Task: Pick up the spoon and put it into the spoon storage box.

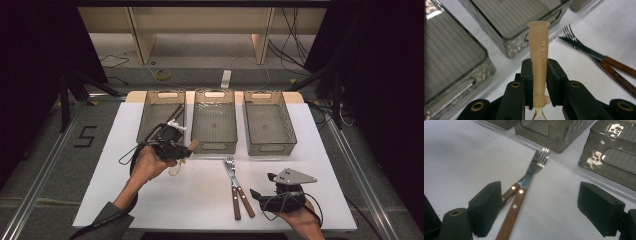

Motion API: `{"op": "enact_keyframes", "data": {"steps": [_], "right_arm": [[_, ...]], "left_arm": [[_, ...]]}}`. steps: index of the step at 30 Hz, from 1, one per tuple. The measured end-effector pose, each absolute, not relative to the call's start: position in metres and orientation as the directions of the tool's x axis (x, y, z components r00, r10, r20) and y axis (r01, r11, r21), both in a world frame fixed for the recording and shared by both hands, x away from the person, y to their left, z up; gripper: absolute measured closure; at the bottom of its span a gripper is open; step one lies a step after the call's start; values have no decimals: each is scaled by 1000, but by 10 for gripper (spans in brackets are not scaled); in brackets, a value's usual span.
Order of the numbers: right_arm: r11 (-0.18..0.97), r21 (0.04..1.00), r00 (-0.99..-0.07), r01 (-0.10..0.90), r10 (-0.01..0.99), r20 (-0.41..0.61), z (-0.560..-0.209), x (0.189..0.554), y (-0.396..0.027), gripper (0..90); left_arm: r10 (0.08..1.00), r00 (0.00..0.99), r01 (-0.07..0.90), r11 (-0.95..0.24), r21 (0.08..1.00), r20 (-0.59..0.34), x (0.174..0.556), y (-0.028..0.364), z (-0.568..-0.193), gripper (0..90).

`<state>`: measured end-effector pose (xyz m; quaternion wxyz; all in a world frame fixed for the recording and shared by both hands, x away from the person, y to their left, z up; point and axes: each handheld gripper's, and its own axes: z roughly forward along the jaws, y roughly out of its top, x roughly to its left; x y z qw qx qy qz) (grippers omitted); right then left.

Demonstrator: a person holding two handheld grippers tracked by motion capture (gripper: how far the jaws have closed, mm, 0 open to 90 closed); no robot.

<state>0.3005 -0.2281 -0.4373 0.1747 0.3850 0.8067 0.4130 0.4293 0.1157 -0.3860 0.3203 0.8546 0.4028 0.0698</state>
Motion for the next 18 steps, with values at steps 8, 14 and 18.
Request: {"op": "enact_keyframes", "data": {"steps": [8, 14, 18], "right_arm": [[366, 799, -645, 477, 763, 36, -438, 301, -227, 206], [362, 800, -643, 478, 765, 38, -438, 301, -228, 206], [364, 800, -645, 476, 763, 37, -437, 301, -228, 206]], "left_arm": [[744, 657, 639, -464, 614, -120, 452, 112, -379, 762], [755, 644, 641, -440, 629, -128, 466, 108, -375, 762], [757, 639, 637, -417, 648, -141, 475, 104, -372, 762]]}}
